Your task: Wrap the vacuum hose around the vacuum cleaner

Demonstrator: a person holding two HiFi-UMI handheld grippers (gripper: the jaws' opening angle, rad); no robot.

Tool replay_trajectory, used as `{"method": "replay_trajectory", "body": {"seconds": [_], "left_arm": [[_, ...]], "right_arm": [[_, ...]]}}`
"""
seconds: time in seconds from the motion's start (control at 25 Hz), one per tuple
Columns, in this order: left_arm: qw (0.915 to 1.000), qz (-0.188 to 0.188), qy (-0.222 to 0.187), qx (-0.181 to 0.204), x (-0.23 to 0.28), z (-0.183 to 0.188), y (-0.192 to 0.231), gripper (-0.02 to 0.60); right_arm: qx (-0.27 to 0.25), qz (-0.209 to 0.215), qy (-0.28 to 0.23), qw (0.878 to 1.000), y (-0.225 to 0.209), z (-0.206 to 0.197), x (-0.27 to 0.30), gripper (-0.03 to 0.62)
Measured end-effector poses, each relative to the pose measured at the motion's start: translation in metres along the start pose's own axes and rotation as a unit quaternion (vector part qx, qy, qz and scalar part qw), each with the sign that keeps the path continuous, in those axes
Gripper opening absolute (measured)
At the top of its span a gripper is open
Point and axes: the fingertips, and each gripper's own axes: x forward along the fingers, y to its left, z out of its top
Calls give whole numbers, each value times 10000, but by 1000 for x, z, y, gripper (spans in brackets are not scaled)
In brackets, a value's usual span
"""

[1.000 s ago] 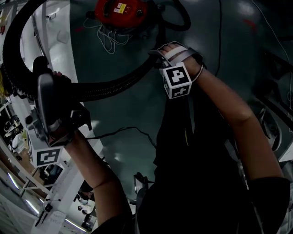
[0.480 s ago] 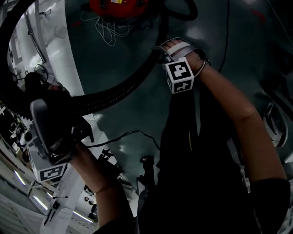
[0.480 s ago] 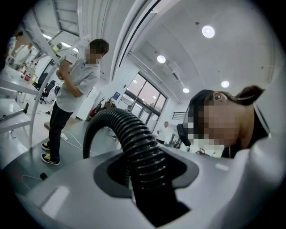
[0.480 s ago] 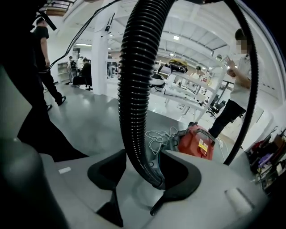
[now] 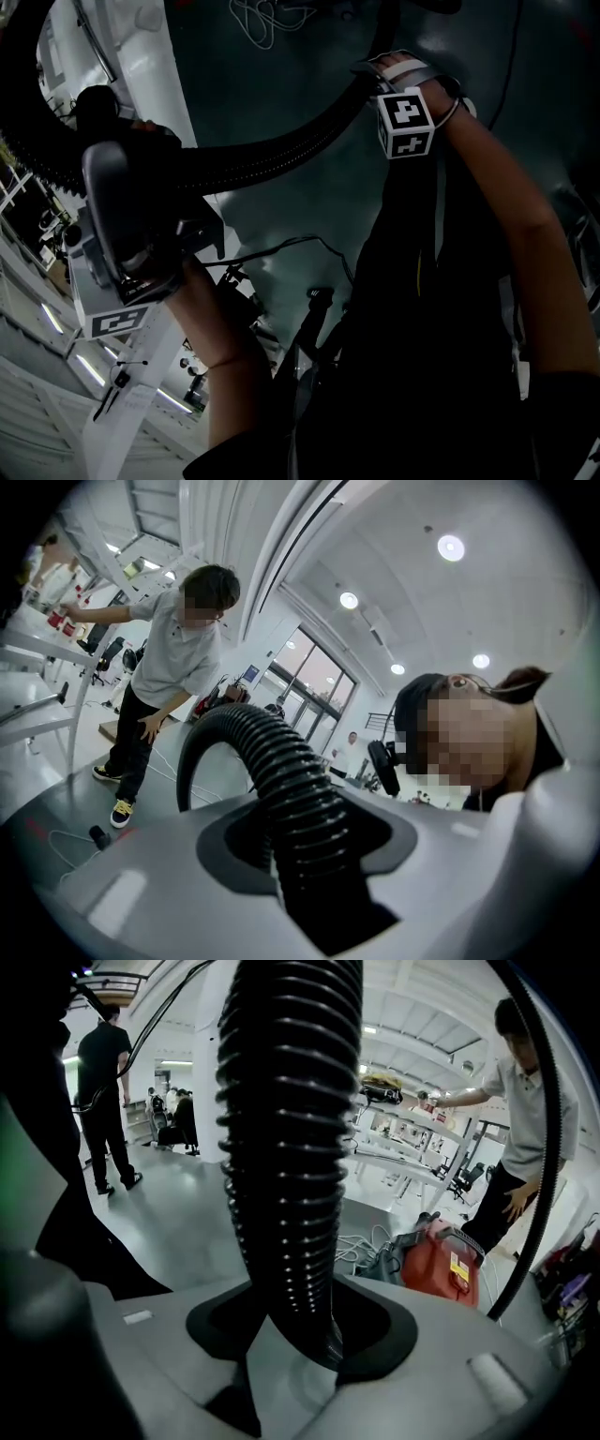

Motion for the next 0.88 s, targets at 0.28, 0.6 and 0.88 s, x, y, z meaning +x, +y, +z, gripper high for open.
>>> {"method": "replay_trajectory", "body": {"seconds": [0.28, 0.6, 0.88], "left_arm": [[9999, 135, 47, -55, -17, -6, 11, 181], [9988, 443, 119, -187, -30, -15, 26, 183], [9967, 733, 94, -325, -35, -15, 36, 184]], "right_arm": [[-226, 124, 148, 9996, 3, 4, 6, 186], [-466, 336, 706, 9958, 8, -27, -19, 181], [-476, 610, 1086, 9911, 10, -53, -56, 179]]}}
